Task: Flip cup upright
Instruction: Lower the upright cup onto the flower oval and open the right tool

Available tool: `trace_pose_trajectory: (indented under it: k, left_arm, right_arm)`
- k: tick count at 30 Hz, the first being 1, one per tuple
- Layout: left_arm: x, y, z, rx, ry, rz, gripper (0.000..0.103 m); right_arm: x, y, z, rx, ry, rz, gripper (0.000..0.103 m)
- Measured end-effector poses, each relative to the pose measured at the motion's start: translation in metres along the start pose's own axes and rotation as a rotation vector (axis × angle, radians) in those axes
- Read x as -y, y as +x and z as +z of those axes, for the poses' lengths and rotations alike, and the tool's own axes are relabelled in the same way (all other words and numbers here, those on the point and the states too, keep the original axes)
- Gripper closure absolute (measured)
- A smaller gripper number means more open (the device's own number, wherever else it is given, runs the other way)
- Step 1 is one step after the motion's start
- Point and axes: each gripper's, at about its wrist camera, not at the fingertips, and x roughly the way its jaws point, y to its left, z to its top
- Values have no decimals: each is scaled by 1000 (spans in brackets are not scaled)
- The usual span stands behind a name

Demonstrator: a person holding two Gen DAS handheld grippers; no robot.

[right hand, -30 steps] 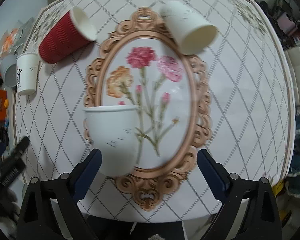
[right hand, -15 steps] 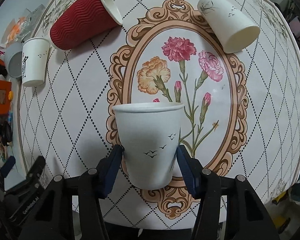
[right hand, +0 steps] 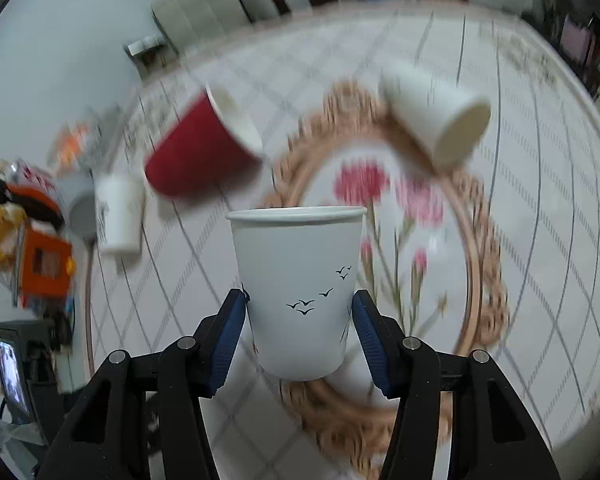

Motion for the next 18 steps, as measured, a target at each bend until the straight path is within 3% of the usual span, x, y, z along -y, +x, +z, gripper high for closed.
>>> trace_pose_trajectory:
  k: [3,7,12,18]
  left_arm:
    - [3,6,8,8,-4,8,0]
    - [7,18,13,26,20,38,0]
    - [-2,29,10,31,31,39,0]
    - [-7,23,-4,57,41,19,0]
  right_arm:
    - [-6,-1,-1,168,-28,-14,45]
    - [-12,21,-1,293,-86,-80,46]
    - [-18,31,-22,353,-163,-130,46]
    - [-20,31,-42,322,-180,-160,45]
